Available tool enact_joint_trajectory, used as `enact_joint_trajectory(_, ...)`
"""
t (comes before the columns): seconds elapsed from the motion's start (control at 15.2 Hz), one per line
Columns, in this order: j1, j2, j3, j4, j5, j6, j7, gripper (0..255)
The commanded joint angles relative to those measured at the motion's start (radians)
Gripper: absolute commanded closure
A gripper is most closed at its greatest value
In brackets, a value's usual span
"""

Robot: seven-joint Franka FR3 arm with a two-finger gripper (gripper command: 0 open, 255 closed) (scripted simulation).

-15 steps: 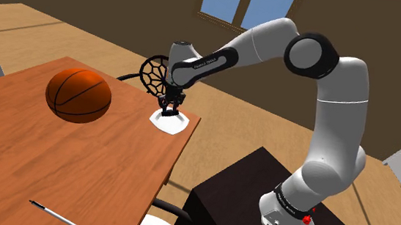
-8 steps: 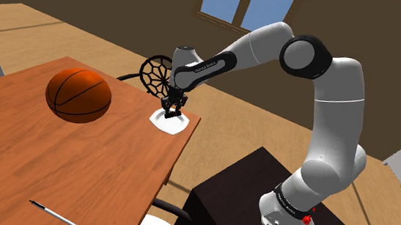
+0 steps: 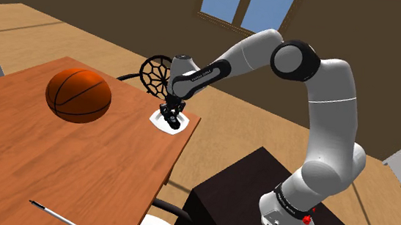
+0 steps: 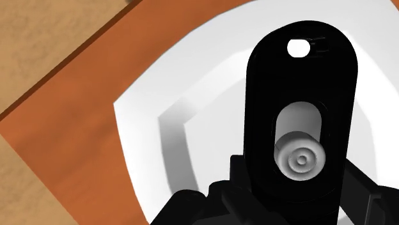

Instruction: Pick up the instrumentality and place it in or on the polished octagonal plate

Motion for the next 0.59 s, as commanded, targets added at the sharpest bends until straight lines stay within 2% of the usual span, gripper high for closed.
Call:
enact_joint_trajectory(0.0, 0.001, 0.006, -0.002, 0.0, -0.002, 0.008, 0.001, 255)
enact_joint_trajectory(0.4, 0.001, 0.006, -0.002, 0.0, -0.002, 0.008, 0.001, 255)
enact_joint_trajectory(0.46, 0.001, 0.006, -0.002, 0.0, -0.002, 0.008, 0.001, 0)
enact_joint_trajectory(0.53, 0.001, 0.006, -0.002, 0.0, -0.002, 0.008, 0.001, 0)
